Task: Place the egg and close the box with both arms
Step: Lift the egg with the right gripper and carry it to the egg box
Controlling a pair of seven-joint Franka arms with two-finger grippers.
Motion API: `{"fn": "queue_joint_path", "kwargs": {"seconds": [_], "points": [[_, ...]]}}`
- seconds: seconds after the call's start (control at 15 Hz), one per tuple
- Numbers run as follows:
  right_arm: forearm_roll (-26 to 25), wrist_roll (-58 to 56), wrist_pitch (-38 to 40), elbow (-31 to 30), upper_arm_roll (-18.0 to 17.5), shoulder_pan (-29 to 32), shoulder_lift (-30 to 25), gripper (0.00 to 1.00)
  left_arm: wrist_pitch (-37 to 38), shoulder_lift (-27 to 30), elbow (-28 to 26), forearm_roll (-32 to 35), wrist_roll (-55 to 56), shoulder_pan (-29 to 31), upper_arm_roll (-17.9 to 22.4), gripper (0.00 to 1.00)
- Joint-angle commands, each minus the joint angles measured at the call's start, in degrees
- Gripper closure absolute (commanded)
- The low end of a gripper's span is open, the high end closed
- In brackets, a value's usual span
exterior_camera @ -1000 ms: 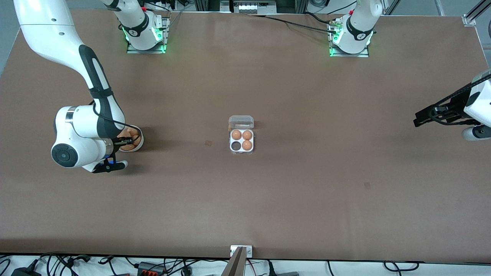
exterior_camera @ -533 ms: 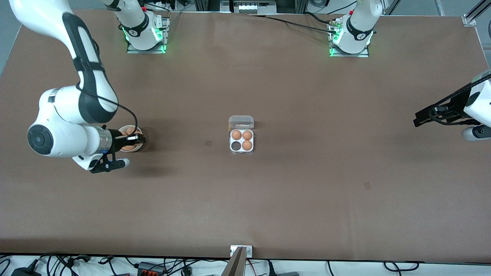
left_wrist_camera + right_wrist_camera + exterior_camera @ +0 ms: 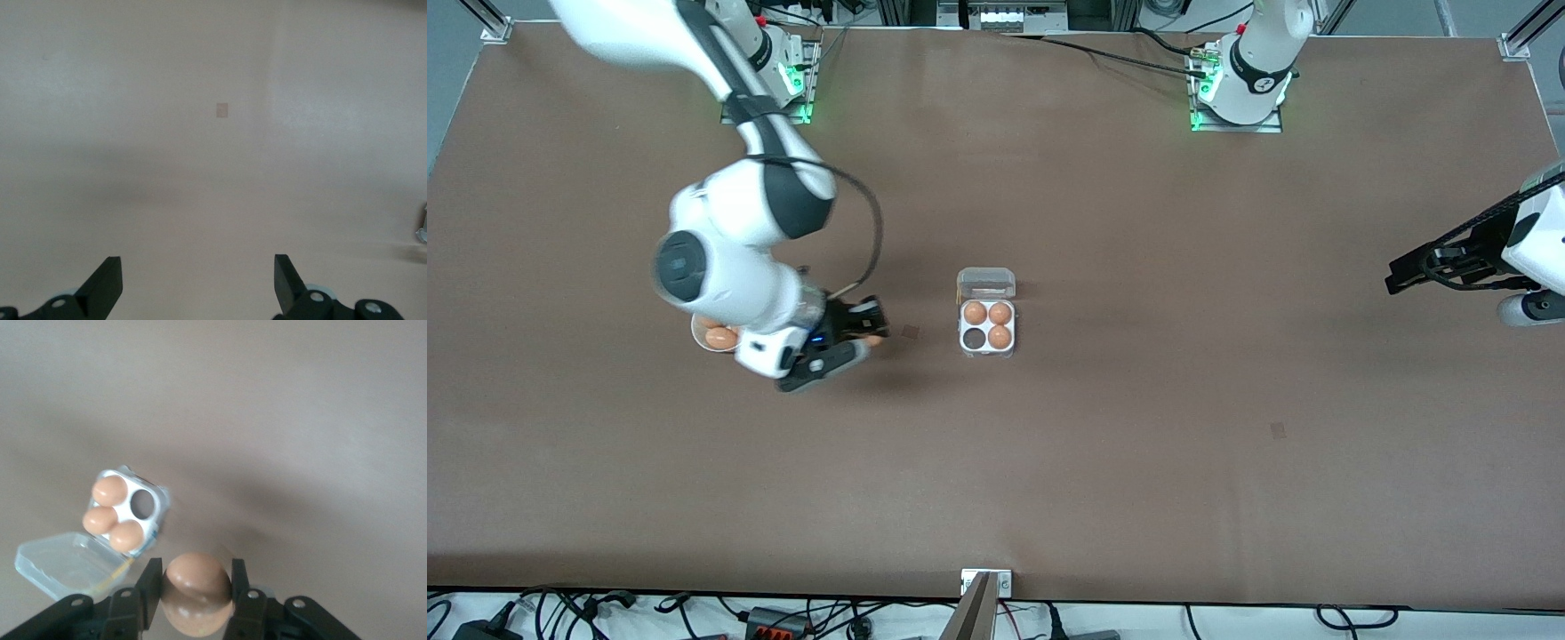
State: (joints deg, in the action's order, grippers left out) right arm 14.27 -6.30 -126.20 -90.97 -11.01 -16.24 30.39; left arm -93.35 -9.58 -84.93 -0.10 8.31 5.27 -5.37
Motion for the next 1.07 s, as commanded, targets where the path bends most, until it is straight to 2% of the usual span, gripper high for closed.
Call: {"fn": "queue_joint_path", "kwargs": {"seconds": [0.0,0.47,0.87,1.0], "points": [[0.9,-0.5,-6.5,-0.5,0.2,-2.3,1.9,0.88,0.8,0.3,0.5,0.5,-0.7,-0.1,0.0,0.0],[0.8,1.1,-21.8,-1.5,0.3,-7.0,7.1,0.88,0.8,0.3,0.5,0.5,-1.0,-0.1,0.0,0.0],[0.9,1.2,-23.3,-1.4,0.3,-10.5,10.3,0.88,0.8,0.3,0.6,0.5,-1.1,-0.1,0.0,0.01],[0.9,1.2,-23.2,-2.2,0.3,-11.1,10.4,0.88,0.8,0.3,0.5,0.5,-1.1,-0.1,0.0,0.05]]}}
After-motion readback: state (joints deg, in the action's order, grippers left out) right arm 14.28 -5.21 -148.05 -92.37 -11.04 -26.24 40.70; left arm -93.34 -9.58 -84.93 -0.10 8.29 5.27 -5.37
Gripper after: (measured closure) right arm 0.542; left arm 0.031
